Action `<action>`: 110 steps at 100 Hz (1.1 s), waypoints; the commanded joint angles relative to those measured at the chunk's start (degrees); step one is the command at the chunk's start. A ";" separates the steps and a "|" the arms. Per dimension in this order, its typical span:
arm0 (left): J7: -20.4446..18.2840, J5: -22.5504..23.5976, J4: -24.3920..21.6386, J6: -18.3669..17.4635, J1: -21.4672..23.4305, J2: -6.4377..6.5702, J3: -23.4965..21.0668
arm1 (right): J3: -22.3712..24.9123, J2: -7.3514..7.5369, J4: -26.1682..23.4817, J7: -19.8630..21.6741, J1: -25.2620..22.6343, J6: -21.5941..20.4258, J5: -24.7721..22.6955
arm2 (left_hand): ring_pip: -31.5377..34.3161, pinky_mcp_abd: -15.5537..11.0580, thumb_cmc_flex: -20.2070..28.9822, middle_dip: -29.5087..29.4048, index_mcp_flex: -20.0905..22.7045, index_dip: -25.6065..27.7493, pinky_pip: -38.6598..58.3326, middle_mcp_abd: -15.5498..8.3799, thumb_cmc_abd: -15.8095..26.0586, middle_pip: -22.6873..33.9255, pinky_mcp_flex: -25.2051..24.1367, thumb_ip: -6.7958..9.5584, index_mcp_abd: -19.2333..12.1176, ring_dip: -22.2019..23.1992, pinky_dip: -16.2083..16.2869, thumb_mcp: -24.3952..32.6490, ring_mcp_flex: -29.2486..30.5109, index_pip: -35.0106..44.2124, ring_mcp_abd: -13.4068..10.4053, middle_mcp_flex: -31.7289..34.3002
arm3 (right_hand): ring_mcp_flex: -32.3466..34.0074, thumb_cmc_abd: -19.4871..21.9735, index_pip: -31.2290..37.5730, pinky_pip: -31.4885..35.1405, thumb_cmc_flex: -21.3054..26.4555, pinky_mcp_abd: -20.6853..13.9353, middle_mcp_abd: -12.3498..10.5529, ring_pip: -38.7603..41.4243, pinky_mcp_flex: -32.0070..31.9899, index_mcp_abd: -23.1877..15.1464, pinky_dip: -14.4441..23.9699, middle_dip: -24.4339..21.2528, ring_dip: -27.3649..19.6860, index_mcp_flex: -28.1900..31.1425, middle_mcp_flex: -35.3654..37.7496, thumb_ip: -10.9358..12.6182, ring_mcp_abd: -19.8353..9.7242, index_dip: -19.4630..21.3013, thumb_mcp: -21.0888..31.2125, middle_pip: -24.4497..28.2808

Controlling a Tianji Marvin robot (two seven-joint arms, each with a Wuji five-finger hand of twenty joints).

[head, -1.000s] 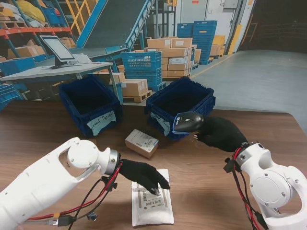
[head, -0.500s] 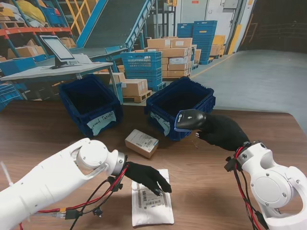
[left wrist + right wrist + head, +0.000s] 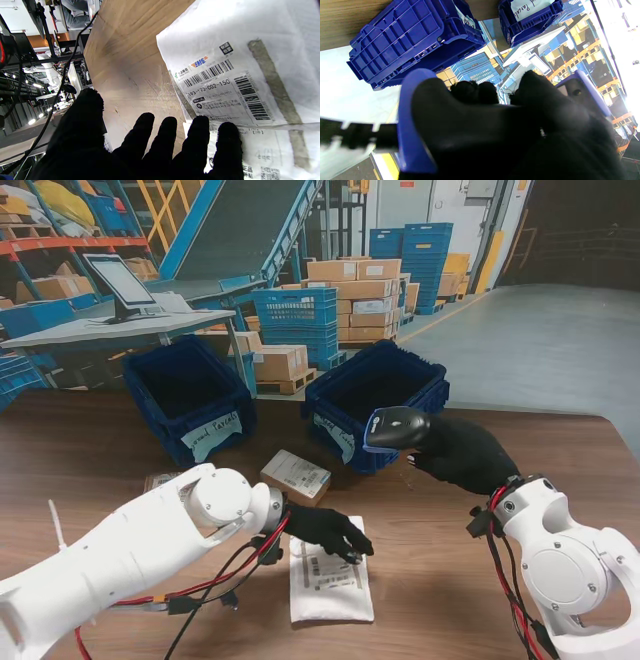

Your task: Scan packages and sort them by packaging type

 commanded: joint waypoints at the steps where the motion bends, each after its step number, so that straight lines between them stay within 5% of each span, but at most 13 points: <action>1: -0.15 0.63 0.91 0.79 -0.27 -1.32 0.52 | -0.06 -0.50 -0.44 0.58 -0.33 -0.01 0.15 | -1.64 1.98 2.17 -0.48 -1.92 -0.03 -7.85 -0.78 1.39 -1.02 -1.48 1.21 -0.83 -0.98 -4.87 -1.73 -1.34 -1.08 -1.45 -1.49 | 0.17 5.05 1.50 1.05 6.01 0.01 0.11 0.22 0.16 -3.76 0.79 0.18 -0.36 4.85 0.48 -0.41 0.15 0.42 6.25 -0.35; 21: 2.27 1.29 0.05 1.97 0.31 -1.80 -1.03 | -0.03 -0.48 -0.57 0.72 -0.61 0.04 0.32 | -1.74 2.07 2.29 -0.48 -1.90 -0.02 -8.34 -0.63 1.32 -1.20 -1.57 1.24 -0.80 -1.10 -4.75 -1.75 -1.66 -1.06 -1.37 -1.50 | 0.15 5.01 1.47 1.04 6.01 -0.09 0.13 0.24 0.13 -3.78 0.78 0.15 -0.35 4.81 0.48 -0.42 0.26 0.39 6.23 -0.38; 44: 5.80 4.49 -8.41 1.49 6.01 0.71 -7.79 | -0.01 -0.42 -0.58 1.02 -0.69 -0.21 0.42 | -1.11 2.39 2.54 -0.19 -0.10 0.17 -8.31 -0.69 0.67 -0.69 -0.74 1.31 -1.14 -0.90 -4.35 -1.68 -0.24 -0.38 -1.18 0.27 | 0.15 5.05 1.48 1.05 6.01 -0.08 0.11 0.21 0.14 -3.77 0.78 0.17 -0.37 4.84 0.51 -0.43 0.17 0.38 6.21 -0.36; 64: 9.45 14.91 -14.71 -1.63 11.75 3.40 -13.40 | -0.04 -0.48 -1.03 0.77 -0.61 -0.09 0.32 | -0.11 2.95 2.81 0.46 2.25 0.42 -7.45 -0.90 -0.99 0.84 0.21 1.55 -1.74 -0.31 -3.92 -1.16 1.52 0.56 -1.21 2.03 | 0.12 5.02 1.48 1.05 6.06 0.00 0.14 0.24 0.07 -3.74 0.78 0.15 -0.36 4.87 0.53 -0.41 0.29 0.37 6.21 -0.36; 86: 11.08 29.99 -14.74 -8.10 13.24 5.83 -14.94 | -0.41 -0.51 -0.98 0.57 -0.36 -0.05 0.39 | -2.51 2.51 1.66 -0.81 -2.30 -0.42 -8.57 -0.90 -1.73 -0.83 -1.60 1.55 -1.13 -1.53 -4.66 -0.43 -3.25 -1.37 -1.75 -4.30 | 0.18 5.03 1.49 1.09 6.03 -0.02 0.12 0.28 0.12 -3.75 0.80 0.16 -0.35 4.91 0.53 -0.40 0.22 0.36 6.18 -0.36; 110: 12.83 36.55 -14.73 -9.08 15.45 6.30 -17.41 | -1.22 -0.46 -0.46 0.76 0.66 -0.04 0.46 | -4.03 2.75 -0.07 -2.31 -6.53 -1.23 -10.82 -0.14 -1.62 -3.05 -3.06 1.23 0.31 -2.83 -5.32 -0.05 -7.21 -3.04 -0.95 -8.33 | 0.07 5.00 1.43 1.06 6.09 -0.05 0.19 0.26 0.02 -3.72 0.81 0.18 -0.35 4.82 0.52 -0.41 0.28 0.36 6.17 -0.35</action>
